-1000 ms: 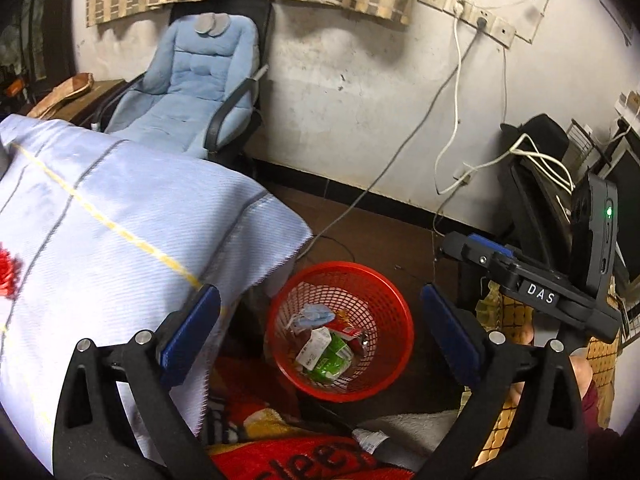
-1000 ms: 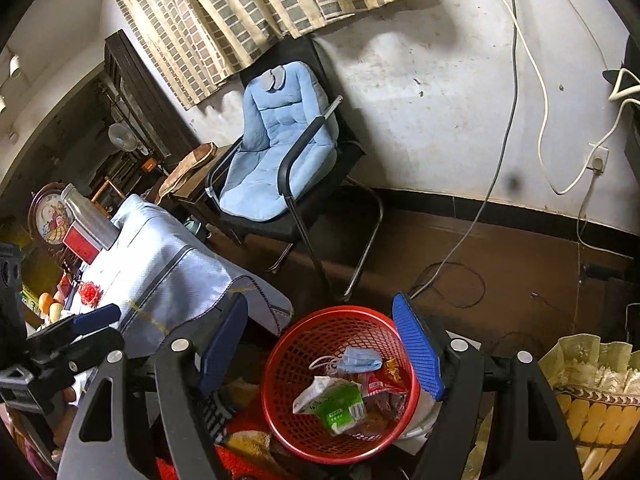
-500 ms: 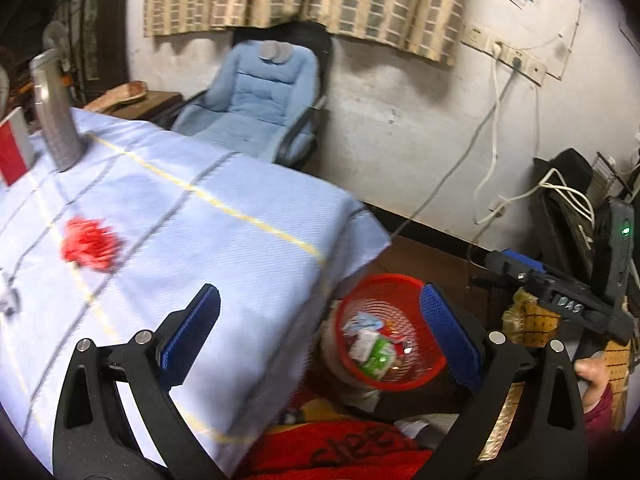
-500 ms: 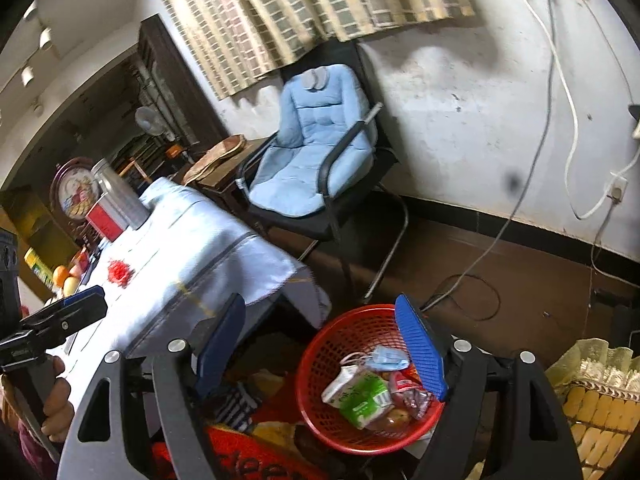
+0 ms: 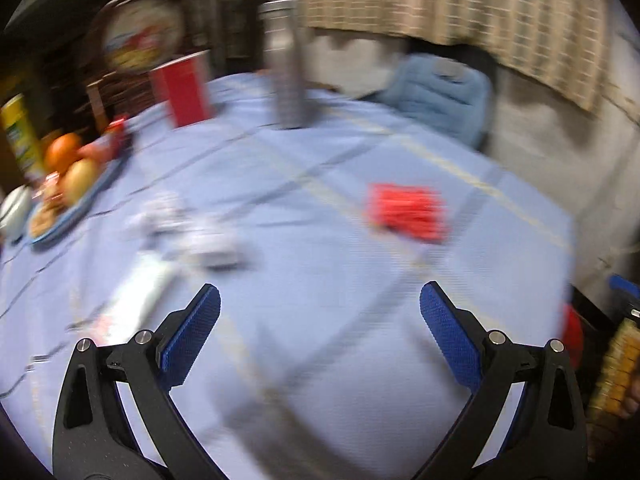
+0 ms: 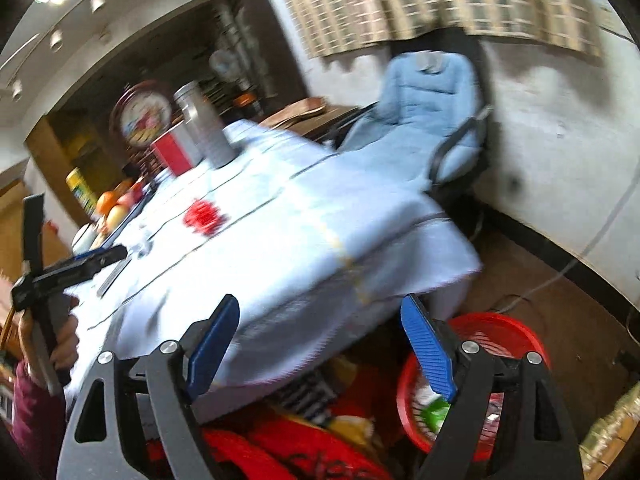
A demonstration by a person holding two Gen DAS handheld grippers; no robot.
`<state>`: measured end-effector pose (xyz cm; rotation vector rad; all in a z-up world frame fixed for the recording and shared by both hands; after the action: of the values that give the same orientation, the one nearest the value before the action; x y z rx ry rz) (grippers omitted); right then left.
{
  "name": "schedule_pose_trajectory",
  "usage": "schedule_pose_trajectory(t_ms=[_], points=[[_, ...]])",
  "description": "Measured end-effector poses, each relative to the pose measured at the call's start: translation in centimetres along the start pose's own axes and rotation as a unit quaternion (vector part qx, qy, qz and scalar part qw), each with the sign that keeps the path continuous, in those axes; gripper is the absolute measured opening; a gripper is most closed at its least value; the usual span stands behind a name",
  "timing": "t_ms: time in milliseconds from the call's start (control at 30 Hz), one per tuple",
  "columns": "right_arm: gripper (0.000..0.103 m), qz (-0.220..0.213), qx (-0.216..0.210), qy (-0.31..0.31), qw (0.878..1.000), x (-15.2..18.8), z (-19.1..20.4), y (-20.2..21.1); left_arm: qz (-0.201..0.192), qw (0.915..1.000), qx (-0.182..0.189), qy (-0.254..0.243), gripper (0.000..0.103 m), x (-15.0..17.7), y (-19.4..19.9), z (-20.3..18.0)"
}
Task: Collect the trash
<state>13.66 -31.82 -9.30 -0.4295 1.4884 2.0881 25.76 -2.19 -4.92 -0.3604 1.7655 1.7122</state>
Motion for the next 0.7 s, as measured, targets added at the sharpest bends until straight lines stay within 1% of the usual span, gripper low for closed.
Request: schedule_pose_trajectory(t_ms=[33, 67, 100, 133, 200, 300, 367, 400, 533, 567, 667, 700], points=[[0.082, 0.005, -0.005, 0.009, 1.000, -0.2, 1.2, -0.7, 0.003, 0.9997, -0.019, 0.011, 0.096, 0.1, -0.4, 2.4], [0.082, 0.011, -0.012, 0.019, 1.000, -0.6, 2.6, -1.5, 0.005, 0.9993, -0.031, 0.020, 0.096, 0.3, -0.6, 3.8], [0.082, 0.015, -0.018, 0.027, 0.999, -0.8, 3.8, -2.1, 0.007, 0.9983, -0.045, 0.037, 0.096, 0.7, -1.0, 6.2], [0.082, 0.018, -0.023, 0.036, 0.999, -1.1, 4.8, -2.7, 0.008, 0.9973, -0.053, 0.051, 0.096, 1.0, -1.3, 7.9], [0.082, 0.026, -0.029, 0.056, 0.998, -1.8, 7.2, -4.2, 0.008, 0.9948, -0.056, 0.084, 0.096, 1.8, -1.8, 11.1], [0.083, 0.034, -0.036, 0.081, 0.995, -2.7, 10.5, -6.4, 0.017, 0.9908, -0.041, 0.128, 0.097, 2.6, -2.7, 14.0], [0.086, 0.036, -0.034, 0.092, 0.994, -3.4, 12.2, -7.7, 0.023, 0.9898, -0.033, 0.136, 0.097, 2.5, -3.1, 14.5], [0.087, 0.038, -0.032, 0.101, 0.994, -3.8, 13.2, -8.6, 0.025, 0.9898, -0.037, 0.136, 0.097, 2.5, -3.5, 14.8], [0.087, 0.039, -0.011, 0.143, 0.989, -5.0, 16.4, -11.1, 0.050, 0.9898, -0.072, 0.112, 0.097, 2.6, -5.0, 14.9], [0.087, 0.038, -0.008, 0.155, 0.987, -5.2, 17.1, -11.6, 0.060, 0.9897, -0.073, 0.107, 0.097, 2.8, -5.4, 14.9], [0.089, 0.029, 0.007, 0.191, 0.981, -5.8, 19.1, -12.8, 0.080, 0.9888, -0.056, 0.113, 0.097, 3.2, -6.3, 15.0], [0.089, 0.028, 0.014, 0.201, 0.979, -5.9, 19.6, -13.2, 0.079, 0.9885, -0.052, 0.119, 0.098, 3.1, -6.4, 15.2]])
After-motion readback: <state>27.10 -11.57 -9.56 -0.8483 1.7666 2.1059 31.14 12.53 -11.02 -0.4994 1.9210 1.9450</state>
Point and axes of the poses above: each gripper's, at about its wrist camera, not at the fingertips, and y roughly against the way its jaws point, z to its left, x to its underside, the point moved 7 cm from there along -y, roughly the way its jaws point, and after that the axes turned 5 degrees about z, right-handed, at the moved point
